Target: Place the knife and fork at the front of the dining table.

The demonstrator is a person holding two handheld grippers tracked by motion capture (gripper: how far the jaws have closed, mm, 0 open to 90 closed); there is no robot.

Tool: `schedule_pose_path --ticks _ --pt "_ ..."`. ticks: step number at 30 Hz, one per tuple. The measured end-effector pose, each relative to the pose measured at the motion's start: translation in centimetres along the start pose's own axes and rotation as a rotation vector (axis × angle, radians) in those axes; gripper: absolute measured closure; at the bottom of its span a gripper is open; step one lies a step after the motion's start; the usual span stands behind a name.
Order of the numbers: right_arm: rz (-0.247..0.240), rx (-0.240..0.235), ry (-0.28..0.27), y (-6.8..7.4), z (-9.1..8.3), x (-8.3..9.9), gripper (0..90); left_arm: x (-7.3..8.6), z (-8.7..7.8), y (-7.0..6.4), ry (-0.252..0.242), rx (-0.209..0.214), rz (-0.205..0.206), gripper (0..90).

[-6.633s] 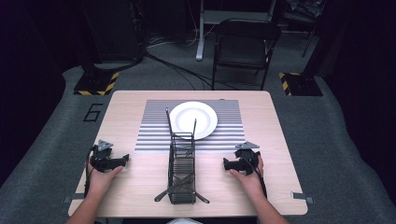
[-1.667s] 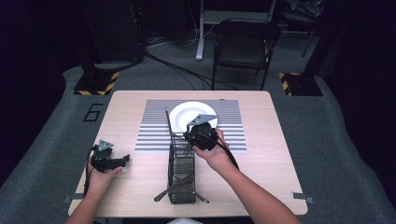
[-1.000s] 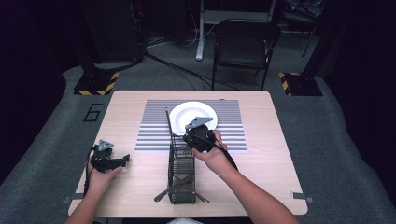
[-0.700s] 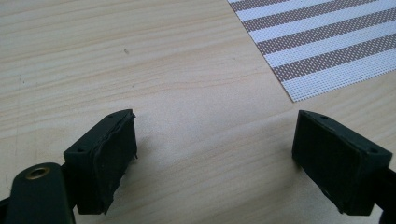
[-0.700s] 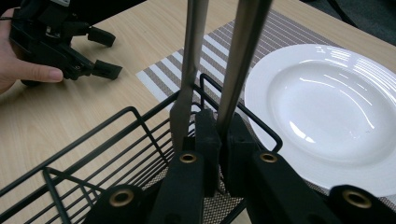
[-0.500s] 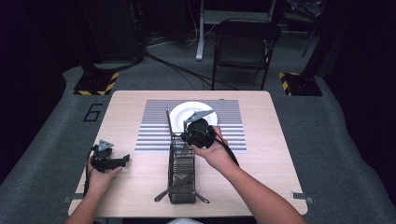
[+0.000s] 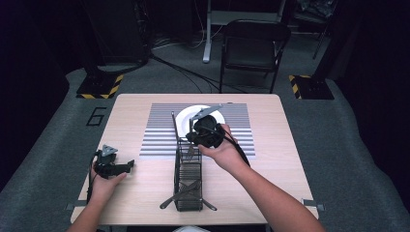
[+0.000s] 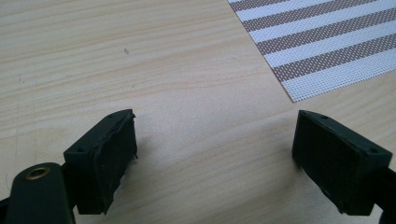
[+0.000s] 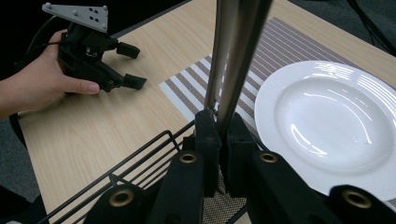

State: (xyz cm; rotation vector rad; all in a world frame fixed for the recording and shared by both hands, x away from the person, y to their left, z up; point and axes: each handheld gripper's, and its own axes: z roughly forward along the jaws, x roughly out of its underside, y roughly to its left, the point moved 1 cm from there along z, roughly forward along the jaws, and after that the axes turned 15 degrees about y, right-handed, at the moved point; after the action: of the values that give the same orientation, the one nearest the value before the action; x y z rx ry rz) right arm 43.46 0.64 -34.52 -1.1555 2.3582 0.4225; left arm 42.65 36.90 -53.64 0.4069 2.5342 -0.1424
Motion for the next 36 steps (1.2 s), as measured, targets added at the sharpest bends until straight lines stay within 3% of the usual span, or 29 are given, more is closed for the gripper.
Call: schedule_pose_path --ticks 10,18,22,36 --pt "-0.002 -0.007 0.001 -0.3 -2.1 -0.6 86.8 0.0 0.0 0.0 -0.005 -0.003 -0.002 13.6" --pt "-0.007 0.013 0.003 -0.5 -4.1 -1.1 86.8 0.0 0.0 0.0 0.001 -0.001 0.001 13.7" --pt "-0.026 0.041 -0.003 -1.0 -4.9 -1.1 86.8 0.0 0.0 0.0 -0.001 -0.001 -0.001 13.9" --pt "0.047 0.112 0.000 -4.3 -6.5 0.6 86.8 0.0 0.0 0.0 -0.001 -0.001 -0.001 13.8"
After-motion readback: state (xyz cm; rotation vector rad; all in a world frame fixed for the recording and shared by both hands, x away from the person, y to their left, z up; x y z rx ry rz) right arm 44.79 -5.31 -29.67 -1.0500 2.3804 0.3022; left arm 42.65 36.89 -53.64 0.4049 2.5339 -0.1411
